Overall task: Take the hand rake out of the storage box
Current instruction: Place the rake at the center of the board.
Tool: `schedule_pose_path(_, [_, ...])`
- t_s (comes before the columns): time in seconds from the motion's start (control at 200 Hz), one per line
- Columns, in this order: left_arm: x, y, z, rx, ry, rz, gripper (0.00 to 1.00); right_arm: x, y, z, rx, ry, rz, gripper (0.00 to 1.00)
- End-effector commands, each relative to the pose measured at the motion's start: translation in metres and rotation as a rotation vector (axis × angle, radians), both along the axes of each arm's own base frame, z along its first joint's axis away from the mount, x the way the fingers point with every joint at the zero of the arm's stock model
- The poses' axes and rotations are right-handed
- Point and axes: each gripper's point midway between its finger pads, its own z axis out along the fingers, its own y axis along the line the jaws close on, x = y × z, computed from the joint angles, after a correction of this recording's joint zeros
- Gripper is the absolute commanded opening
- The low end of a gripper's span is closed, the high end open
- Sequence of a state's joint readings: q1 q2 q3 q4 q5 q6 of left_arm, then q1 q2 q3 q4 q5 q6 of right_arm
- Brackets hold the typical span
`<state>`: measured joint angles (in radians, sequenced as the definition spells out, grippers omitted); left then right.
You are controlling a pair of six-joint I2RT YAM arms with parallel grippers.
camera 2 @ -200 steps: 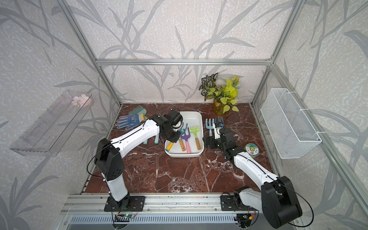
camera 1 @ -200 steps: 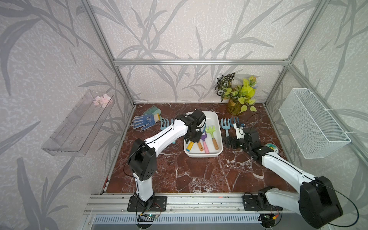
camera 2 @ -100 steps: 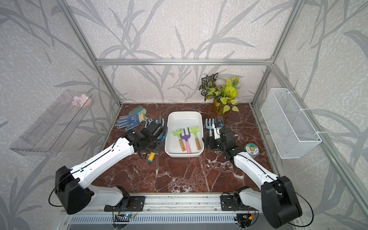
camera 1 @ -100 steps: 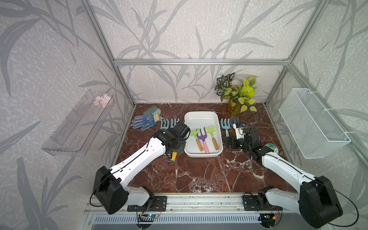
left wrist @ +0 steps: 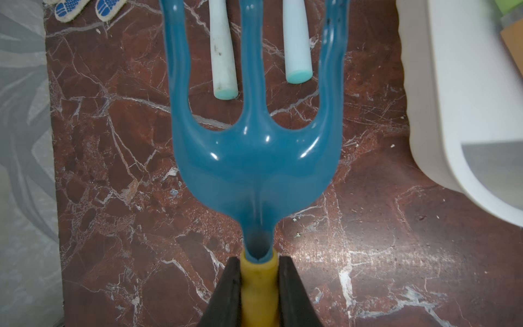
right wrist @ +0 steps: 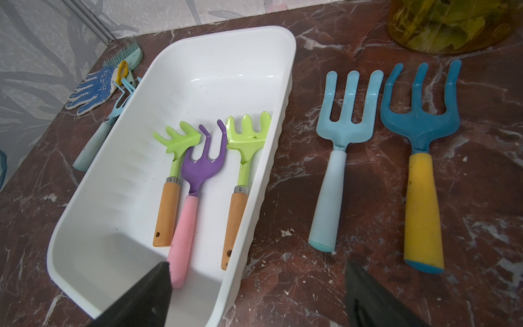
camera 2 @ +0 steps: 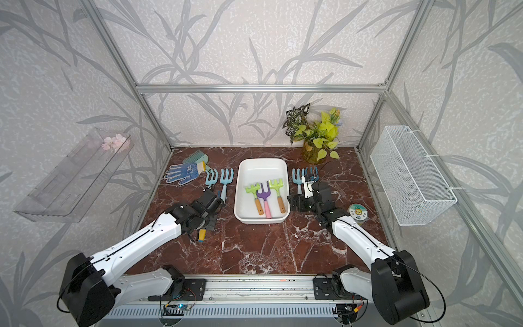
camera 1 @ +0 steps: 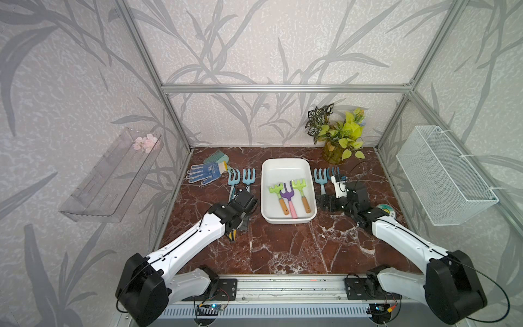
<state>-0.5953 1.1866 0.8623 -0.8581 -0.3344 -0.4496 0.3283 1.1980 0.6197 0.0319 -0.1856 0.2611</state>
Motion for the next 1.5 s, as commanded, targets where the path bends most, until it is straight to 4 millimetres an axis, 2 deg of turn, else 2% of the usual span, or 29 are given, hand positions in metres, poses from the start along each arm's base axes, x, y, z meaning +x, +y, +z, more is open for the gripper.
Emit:
schedule_pose_path(0.0, [0.007, 0.008, -0.004, 0.021, -0.007, 0.043, 0.1, 0.003, 0.004, 0.01, 0.007, -0.02, 0.015, 0.95])
schedule_pose_path(0.285, [0.003, 0.02, -0.015, -0.057, 0.137, 0.092, 0.1, 0.001, 0.004, 0.011, 0.012, -0.018, 0.018, 0.95])
schedule_pose_path(0.63, [0.003, 0.014, -0.043, -0.08, 0.333, 0.082, 0.1, 0.002, 0.004, 0.01, 0.011, -0.014, 0.019, 0.95])
schedule_pose_path(0.88, [0.002, 0.023, -0.054, -0.098, 0.383, 0.134, 0.1, 0.002, 0.004, 0.009, 0.011, -0.009, 0.02, 0.95])
schedule_pose_path(1.265, [-0.006, 0.023, -0.077, -0.089, 0.509, 0.156, 0.12, 0.002, 0.004, 0.01, 0.011, -0.012, 0.02, 0.95])
schedule_pose_path(1.4, [-0.008, 0.027, -0.079, -0.072, 0.506, 0.178, 0.12, 0.002, 0.004, 0.01, 0.011, -0.012, 0.02, 0.95])
schedule_pose_path(1.495, [-0.009, 0.029, -0.08, -0.062, 0.511, 0.188, 0.16, 0.003, 0.004, 0.01, 0.012, -0.013, 0.02, 0.95])
